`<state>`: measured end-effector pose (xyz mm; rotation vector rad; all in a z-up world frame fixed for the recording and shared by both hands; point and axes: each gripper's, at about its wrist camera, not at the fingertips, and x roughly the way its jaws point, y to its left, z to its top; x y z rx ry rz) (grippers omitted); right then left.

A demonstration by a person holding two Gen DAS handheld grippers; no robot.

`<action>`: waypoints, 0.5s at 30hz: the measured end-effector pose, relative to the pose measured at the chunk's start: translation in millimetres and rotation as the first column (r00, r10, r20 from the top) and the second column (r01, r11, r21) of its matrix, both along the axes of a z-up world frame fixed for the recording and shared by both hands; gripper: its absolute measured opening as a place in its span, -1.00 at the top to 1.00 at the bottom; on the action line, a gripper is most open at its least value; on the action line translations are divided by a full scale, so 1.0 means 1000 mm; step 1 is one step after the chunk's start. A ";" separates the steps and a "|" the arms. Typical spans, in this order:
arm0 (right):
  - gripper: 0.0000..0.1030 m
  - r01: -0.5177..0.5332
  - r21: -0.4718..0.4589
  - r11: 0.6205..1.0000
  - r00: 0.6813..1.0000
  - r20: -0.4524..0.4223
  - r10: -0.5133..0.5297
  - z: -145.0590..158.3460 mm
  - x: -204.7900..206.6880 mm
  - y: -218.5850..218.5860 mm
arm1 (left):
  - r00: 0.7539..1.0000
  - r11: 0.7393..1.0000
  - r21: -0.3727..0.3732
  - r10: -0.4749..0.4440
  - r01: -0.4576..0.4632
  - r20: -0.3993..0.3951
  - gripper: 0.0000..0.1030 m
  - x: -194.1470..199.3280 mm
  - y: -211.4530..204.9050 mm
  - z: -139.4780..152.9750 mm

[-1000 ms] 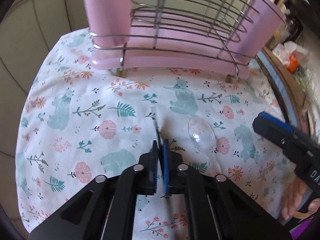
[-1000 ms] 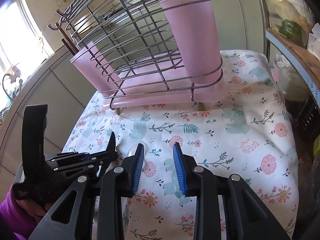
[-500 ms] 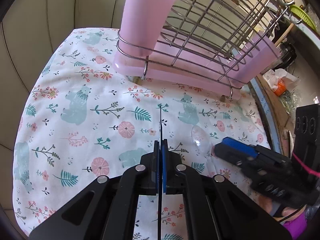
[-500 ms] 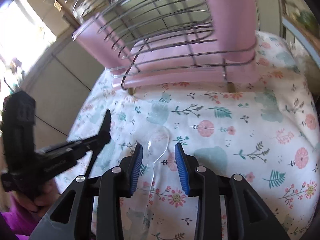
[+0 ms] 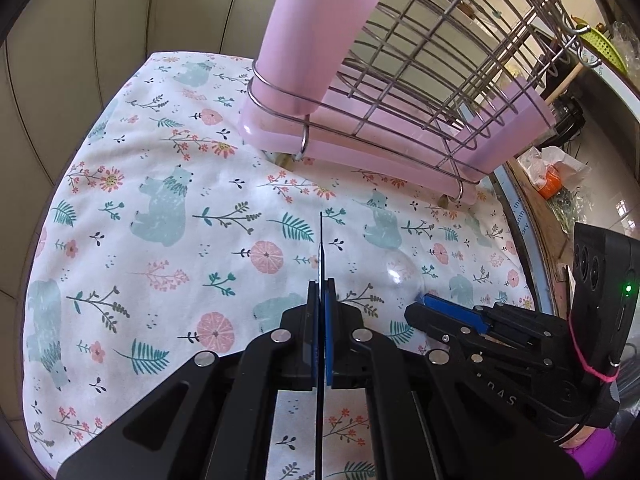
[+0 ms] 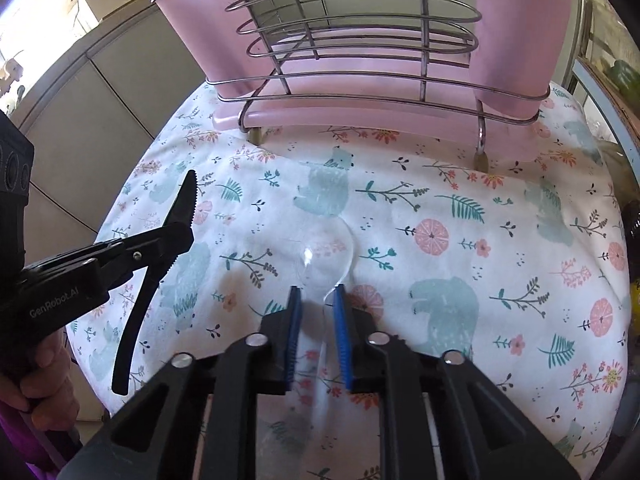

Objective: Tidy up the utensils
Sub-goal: 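Grasp the black knife with the left gripper while the right gripper grasps the clear plastic spoon, then lift the knife with the left gripper while the right gripper lifts the spoon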

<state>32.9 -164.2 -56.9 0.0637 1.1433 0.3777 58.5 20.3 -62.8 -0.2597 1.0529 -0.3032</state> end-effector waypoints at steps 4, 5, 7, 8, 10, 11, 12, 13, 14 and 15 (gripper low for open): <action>0.78 0.013 0.044 0.999 1.000 0.015 -0.014 0.003 -0.001 -0.005 | 1.000 1.000 -0.005 0.005 -0.005 0.019 0.97 -0.001 0.004 0.004; 0.78 0.017 0.051 0.999 1.000 0.024 -0.018 0.005 -0.002 -0.007 | 1.000 1.000 -0.006 0.008 -0.008 0.027 0.97 -0.001 0.005 0.006; 0.78 0.020 0.074 0.997 0.998 0.050 -0.024 0.011 -0.004 -0.010 | 0.999 1.000 -0.009 0.012 -0.012 0.039 0.97 -0.002 0.006 0.008; 0.78 0.022 0.086 0.996 0.997 0.067 -0.028 0.014 -0.005 -0.011 | 0.999 1.000 -0.011 0.016 -0.016 0.045 0.97 -0.002 0.007 0.009; 0.78 0.026 0.110 0.994 0.994 0.099 -0.037 0.023 -0.008 -0.018 | 0.998 1.000 -0.018 0.024 -0.023 0.056 0.97 -0.002 0.008 0.012; 0.78 0.030 0.123 0.992 0.992 0.118 -0.044 0.027 -0.010 -0.020 | 0.998 0.999 -0.022 0.028 -0.027 0.062 0.97 -0.002 0.008 0.014; 0.78 0.033 0.138 0.990 0.989 0.136 -0.052 0.031 -0.011 -0.023 | 0.997 0.999 -0.026 0.033 -0.031 0.072 0.97 -0.002 0.009 0.016; 0.78 0.036 0.149 0.988 0.987 0.150 -0.059 0.035 -0.012 -0.026 | 0.996 0.999 -0.028 0.035 -0.033 0.081 0.97 -0.002 0.009 0.019; 0.78 0.041 0.161 0.986 0.984 0.167 -0.069 0.039 -0.013 -0.029 | 0.995 0.999 -0.032 0.038 -0.035 0.093 0.97 -0.002 0.009 0.022; 0.78 0.044 0.169 0.985 0.982 0.176 -0.074 0.042 -0.015 -0.031 | 0.994 0.999 -0.036 0.041 -0.037 0.105 0.97 -0.003 0.009 0.025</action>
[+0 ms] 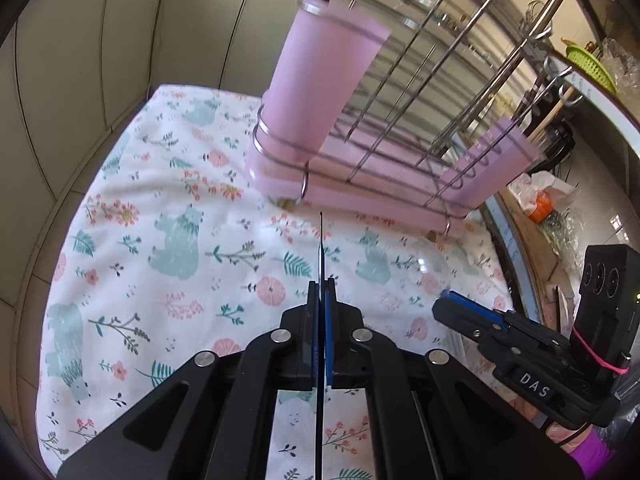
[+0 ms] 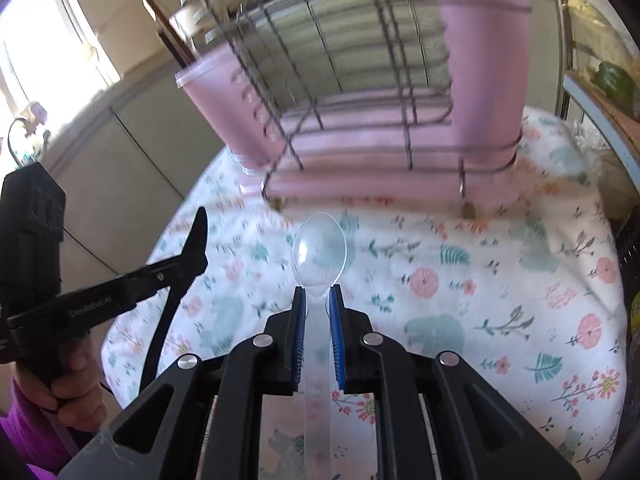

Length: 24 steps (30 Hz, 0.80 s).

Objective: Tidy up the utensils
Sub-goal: 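Lift the knife with the left gripper while the right gripper lifts the spoon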

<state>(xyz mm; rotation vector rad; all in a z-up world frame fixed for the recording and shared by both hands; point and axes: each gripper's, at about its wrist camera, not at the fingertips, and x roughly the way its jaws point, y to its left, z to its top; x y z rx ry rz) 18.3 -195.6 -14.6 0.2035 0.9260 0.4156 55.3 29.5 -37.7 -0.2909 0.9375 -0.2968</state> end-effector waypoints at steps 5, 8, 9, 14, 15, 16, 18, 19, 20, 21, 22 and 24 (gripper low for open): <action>0.78 0.025 0.053 0.998 0.997 0.069 -0.028 0.017 -0.005 -0.013 | 0.998 1.000 -0.011 0.010 -0.009 0.058 0.97 -0.003 -0.001 0.015; 0.78 0.028 0.064 0.998 0.995 0.098 -0.034 0.023 -0.008 -0.017 | 0.996 1.000 -0.018 0.014 -0.013 0.090 0.97 -0.005 -0.001 0.023; 0.78 0.027 0.068 0.997 0.994 0.105 -0.034 0.024 -0.009 -0.018 | 0.995 1.000 -0.021 0.015 -0.013 0.099 0.97 -0.006 -0.001 0.025; 0.78 0.032 0.091 0.995 0.989 0.142 -0.045 0.033 -0.016 -0.025 | 0.991 0.999 -0.024 0.024 -0.021 0.132 0.97 -0.009 -0.003 0.033; 0.78 0.033 0.095 0.995 0.988 0.147 -0.047 0.033 -0.017 -0.025 | 0.990 0.999 -0.025 0.028 -0.024 0.141 0.97 -0.010 -0.003 0.036; 0.78 0.035 0.103 0.994 0.987 0.153 -0.051 0.034 -0.018 -0.029 | 0.989 0.999 -0.025 0.031 -0.028 0.148 0.97 -0.010 -0.003 0.038; 0.78 0.041 0.117 0.992 0.984 0.167 -0.060 0.037 -0.019 -0.034 | 0.986 0.999 -0.026 0.037 -0.033 0.160 0.97 -0.011 -0.002 0.042; 0.78 0.044 0.120 0.992 0.983 0.173 -0.064 0.037 -0.019 -0.033 | 0.986 0.999 -0.027 0.039 -0.036 0.165 0.97 -0.011 -0.002 0.043; 0.78 0.048 0.123 0.991 0.981 0.183 -0.070 0.038 -0.018 -0.035 | 0.984 0.999 -0.026 0.043 -0.039 0.171 0.97 -0.011 -0.002 0.045; 0.78 0.053 0.126 0.991 0.978 0.193 -0.077 0.040 -0.019 -0.037 | 0.984 0.999 -0.026 0.044 -0.040 0.175 0.97 -0.011 -0.002 0.046; 0.78 0.058 0.131 0.990 0.976 0.201 -0.084 0.042 -0.018 -0.038 | 0.982 0.999 -0.024 0.046 -0.042 0.182 0.97 -0.011 -0.002 0.048; 0.78 0.069 0.140 0.988 0.971 0.217 -0.099 0.046 -0.018 -0.043 | 0.979 0.999 -0.020 0.049 -0.046 0.196 0.97 -0.011 -0.003 0.053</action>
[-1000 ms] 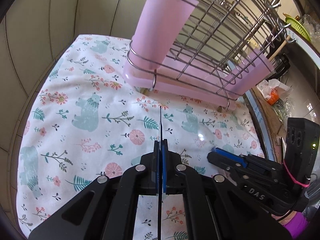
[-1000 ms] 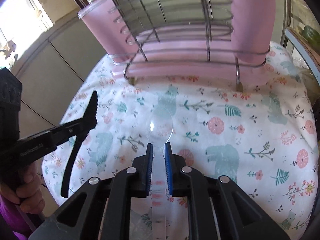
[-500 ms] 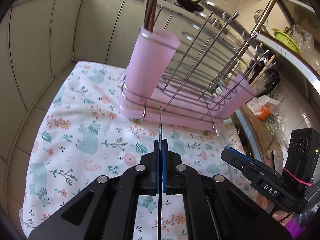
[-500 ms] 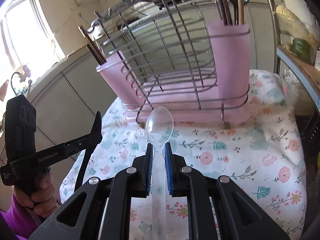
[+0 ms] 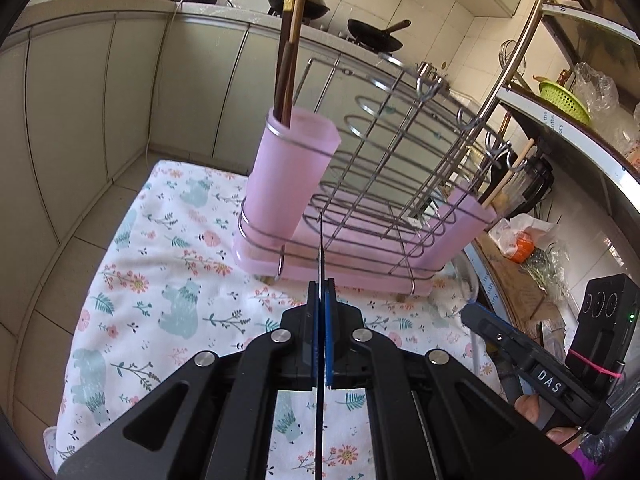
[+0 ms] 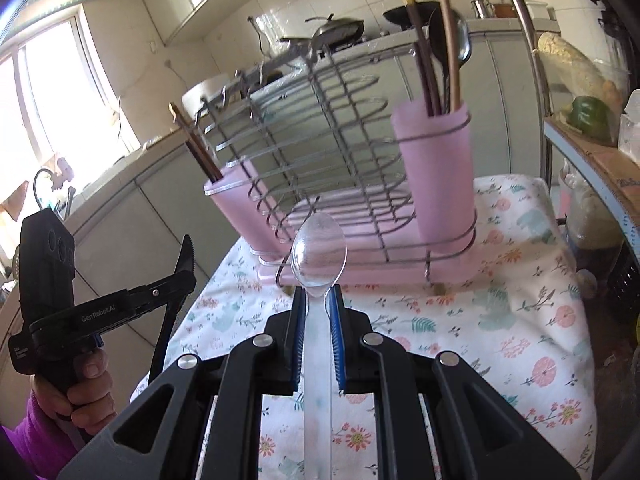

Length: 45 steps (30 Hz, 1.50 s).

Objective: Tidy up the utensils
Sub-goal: 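Lift the knife with the left gripper while the right gripper lifts the spoon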

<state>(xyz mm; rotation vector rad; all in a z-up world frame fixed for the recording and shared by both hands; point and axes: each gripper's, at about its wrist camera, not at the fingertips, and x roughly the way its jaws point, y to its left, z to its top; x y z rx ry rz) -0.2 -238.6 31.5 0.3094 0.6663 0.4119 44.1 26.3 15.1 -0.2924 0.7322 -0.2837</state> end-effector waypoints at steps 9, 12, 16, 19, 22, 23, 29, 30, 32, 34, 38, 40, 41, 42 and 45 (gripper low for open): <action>0.78 0.064 0.022 0.998 0.990 0.128 -0.066 0.036 0.001 -0.025 | 0.999 1.000 -0.006 -0.003 0.003 0.051 0.97 0.000 -0.001 0.012; 0.78 0.086 0.034 0.996 0.980 0.179 -0.091 0.052 0.005 -0.035 | 0.998 1.000 -0.010 -0.001 0.001 0.065 0.97 0.000 -0.001 0.014; 0.78 0.123 0.051 0.991 0.957 0.258 -0.132 0.077 0.008 -0.050 | 0.997 1.000 -0.025 0.007 -0.005 0.082 0.97 0.002 0.002 0.016; 0.78 0.158 0.071 0.985 0.924 0.342 -0.173 0.101 0.009 -0.064 | 0.996 0.999 -0.034 0.013 -0.010 0.094 0.97 0.003 0.005 0.017; 0.78 0.190 0.098 0.977 0.878 0.428 -0.214 0.125 0.013 -0.076 | 0.994 0.999 -0.044 0.019 -0.015 0.108 0.97 0.004 0.007 0.017; 0.78 0.198 0.103 0.975 0.863 0.452 -0.223 0.130 0.015 -0.078 | 0.994 0.999 -0.048 0.019 -0.014 0.111 0.97 0.005 0.008 0.016; 0.78 0.202 0.144 0.969 0.805 0.539 -0.248 0.143 0.041 -0.078 | 0.993 0.998 -0.058 0.019 -0.013 0.117 0.97 0.012 0.010 0.012; 0.78 0.191 0.151 0.970 0.805 0.541 -0.243 0.141 0.049 -0.076 | 0.993 0.998 -0.061 0.021 -0.013 0.117 0.97 0.013 0.011 0.011; 0.78 0.182 0.150 0.972 0.807 0.542 -0.235 0.136 0.060 -0.069 | 0.993 0.997 -0.069 0.026 -0.018 0.117 0.97 0.016 0.015 0.010; 0.78 0.180 0.139 0.974 0.807 0.545 -0.227 0.128 0.073 -0.061 | 0.993 0.997 -0.077 0.034 -0.025 0.115 0.97 0.019 0.019 0.008; 0.78 0.217 0.113 0.970 0.788 0.566 -0.242 0.114 0.091 -0.052 | 0.992 0.995 -0.089 0.050 -0.040 0.115 0.97 0.024 0.026 0.007; 0.78 0.229 0.114 0.967 0.786 0.564 -0.253 0.109 0.099 -0.052 | 0.992 0.994 -0.095 0.056 -0.045 0.115 0.97 0.026 0.029 0.007; 0.78 0.238 0.113 0.965 0.781 0.568 -0.259 0.106 0.102 -0.052 | 0.992 0.994 -0.097 0.058 -0.047 0.115 0.97 0.028 0.030 0.006; 0.78 0.247 0.110 0.963 0.776 0.573 -0.265 0.104 0.104 -0.051 | 0.992 0.994 -0.102 0.060 -0.048 0.116 0.97 0.029 0.032 0.006; 0.78 0.258 0.100 0.961 0.776 0.571 -0.268 0.097 0.111 -0.050 | 0.991 0.993 -0.111 0.062 -0.049 0.117 0.97 0.033 0.034 0.004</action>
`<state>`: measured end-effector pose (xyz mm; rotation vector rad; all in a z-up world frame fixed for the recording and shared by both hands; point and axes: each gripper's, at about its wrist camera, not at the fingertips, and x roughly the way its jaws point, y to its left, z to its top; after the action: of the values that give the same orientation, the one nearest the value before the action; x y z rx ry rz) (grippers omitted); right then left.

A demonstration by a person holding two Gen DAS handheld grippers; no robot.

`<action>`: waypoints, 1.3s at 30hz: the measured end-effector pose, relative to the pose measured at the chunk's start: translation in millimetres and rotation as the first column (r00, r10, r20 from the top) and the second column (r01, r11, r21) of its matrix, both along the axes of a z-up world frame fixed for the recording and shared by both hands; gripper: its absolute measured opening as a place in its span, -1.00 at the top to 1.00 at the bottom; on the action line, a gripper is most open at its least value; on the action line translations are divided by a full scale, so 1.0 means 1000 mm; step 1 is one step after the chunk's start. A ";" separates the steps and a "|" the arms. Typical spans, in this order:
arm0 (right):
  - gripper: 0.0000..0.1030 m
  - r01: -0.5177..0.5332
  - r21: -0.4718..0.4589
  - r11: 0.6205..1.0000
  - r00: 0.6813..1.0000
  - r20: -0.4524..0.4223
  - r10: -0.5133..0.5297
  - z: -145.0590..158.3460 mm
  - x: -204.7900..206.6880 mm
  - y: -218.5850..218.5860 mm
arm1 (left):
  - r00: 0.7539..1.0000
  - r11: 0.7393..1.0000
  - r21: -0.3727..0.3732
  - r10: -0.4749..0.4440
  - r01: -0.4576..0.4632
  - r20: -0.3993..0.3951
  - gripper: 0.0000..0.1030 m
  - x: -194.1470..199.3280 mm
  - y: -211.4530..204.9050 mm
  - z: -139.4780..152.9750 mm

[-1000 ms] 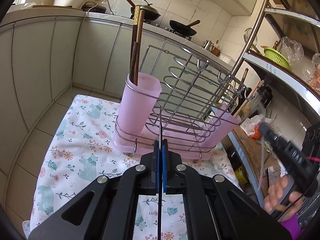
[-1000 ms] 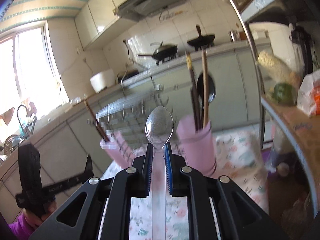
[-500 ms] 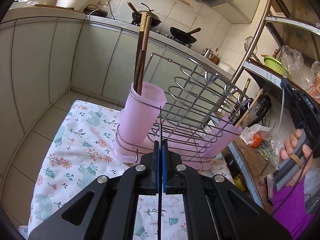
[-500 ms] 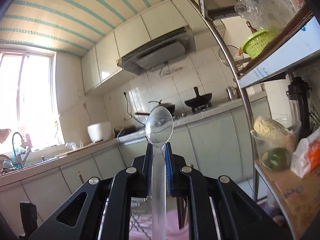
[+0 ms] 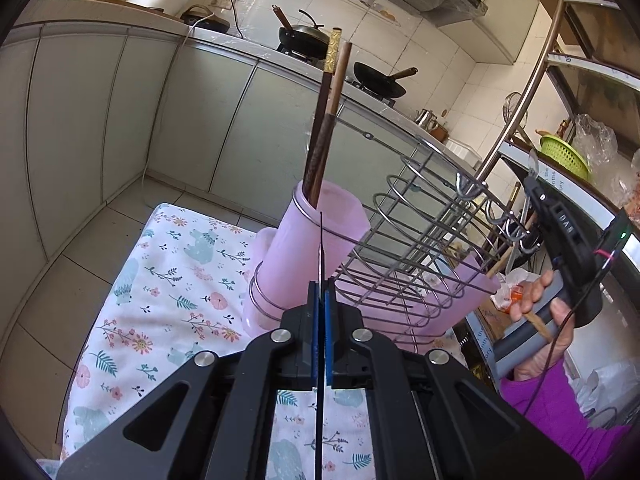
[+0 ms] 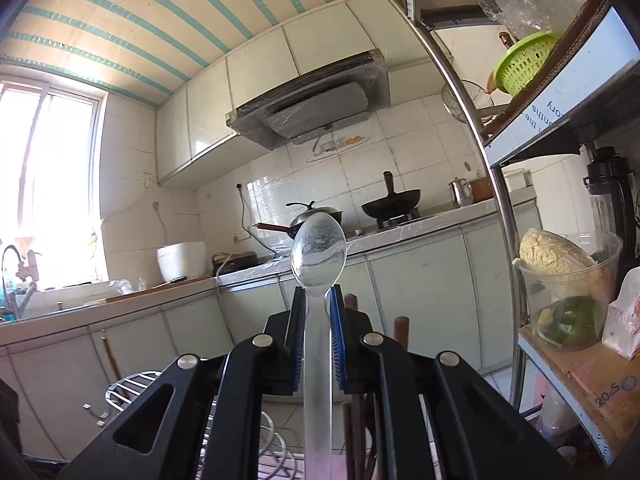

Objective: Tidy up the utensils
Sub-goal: 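Lift the knife with the left gripper while the right gripper lifts the spoon, then carry the knife over the pink cup with the left gripper while the right gripper lowers the spoon into it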

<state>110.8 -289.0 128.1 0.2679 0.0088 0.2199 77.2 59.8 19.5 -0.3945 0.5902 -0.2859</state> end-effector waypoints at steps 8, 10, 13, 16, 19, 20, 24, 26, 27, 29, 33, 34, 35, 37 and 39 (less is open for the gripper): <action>0.77 0.011 -0.018 1.000 1.000 -0.022 -0.011 -0.021 0.002 0.001 | 1.000 1.000 -0.007 -0.001 0.001 0.023 0.97 0.003 -0.002 0.005; 0.77 0.005 -0.001 1.000 0.999 -0.034 -0.006 -0.025 -0.002 -0.001 | 0.999 1.000 -0.009 0.006 -0.006 0.047 0.97 0.003 -0.002 0.010; 0.78 0.002 0.016 1.000 0.998 -0.060 -0.001 -0.031 -0.009 -0.004 | 0.996 1.000 -0.006 0.015 -0.014 0.089 0.97 0.001 -0.003 0.020; 0.78 -0.003 0.011 1.000 0.996 -0.092 0.004 -0.039 -0.017 -0.002 | 0.990 1.000 0.005 0.024 -0.025 0.141 0.97 0.001 -0.005 0.033; 0.78 -0.015 0.013 1.000 0.990 -0.137 0.017 -0.047 -0.020 0.003 | 0.978 0.999 0.008 0.037 -0.040 0.203 0.97 0.003 -0.007 0.050; 0.77 -0.024 0.015 1.000 0.987 -0.160 0.026 -0.050 -0.020 0.005 | 0.973 0.999 0.006 0.042 -0.044 0.227 0.98 0.004 -0.008 0.056; 0.67 -0.057 0.014 0.998 0.972 -0.226 0.058 -0.063 -0.022 0.012 | 0.944 0.996 -0.002 0.081 -0.085 0.319 0.98 0.015 -0.012 0.076; 0.59 -0.057 0.008 0.998 0.971 -0.233 0.058 -0.066 -0.026 0.014 | 0.930 0.994 -0.004 0.103 -0.108 0.354 0.97 0.022 -0.015 0.083; 0.55 -0.056 0.009 0.998 0.970 -0.235 0.057 -0.067 -0.028 0.014 | 0.922 0.992 -0.004 0.115 -0.122 0.371 0.97 0.026 -0.017 0.086; 0.52 -0.052 0.025 0.998 0.969 -0.240 0.057 -0.071 -0.035 0.012 | 0.903 0.989 -0.003 0.138 -0.150 0.406 0.97 0.032 -0.020 0.090; 0.53 -0.034 0.034 0.999 0.976 -0.216 0.040 -0.075 -0.047 0.007 | 0.863 0.976 0.014 0.183 -0.215 0.472 0.98 0.045 -0.030 0.091; 0.53 -0.030 0.031 0.999 0.977 -0.211 0.035 -0.075 -0.049 0.006 | 0.854 0.973 0.016 0.194 -0.231 0.482 0.98 0.049 -0.032 0.088; 0.53 -0.028 0.030 0.999 0.978 -0.205 0.034 -0.076 -0.050 0.005 | 0.847 0.970 0.023 0.201 -0.243 0.491 0.98 0.053 -0.035 0.085; 0.53 -0.028 0.032 0.999 0.980 -0.197 0.034 -0.077 -0.051 0.005 | 0.839 0.963 0.042 0.209 -0.265 0.503 0.97 0.059 -0.041 0.079; 0.53 -0.029 0.032 0.999 0.981 -0.190 0.035 -0.077 -0.051 0.005 | 0.828 0.955 0.062 0.217 -0.289 0.517 0.97 0.064 -0.045 0.072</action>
<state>59.5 -284.5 51.1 0.3175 0.1998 0.2261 140.7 14.6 91.9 -0.2430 0.0324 -0.0807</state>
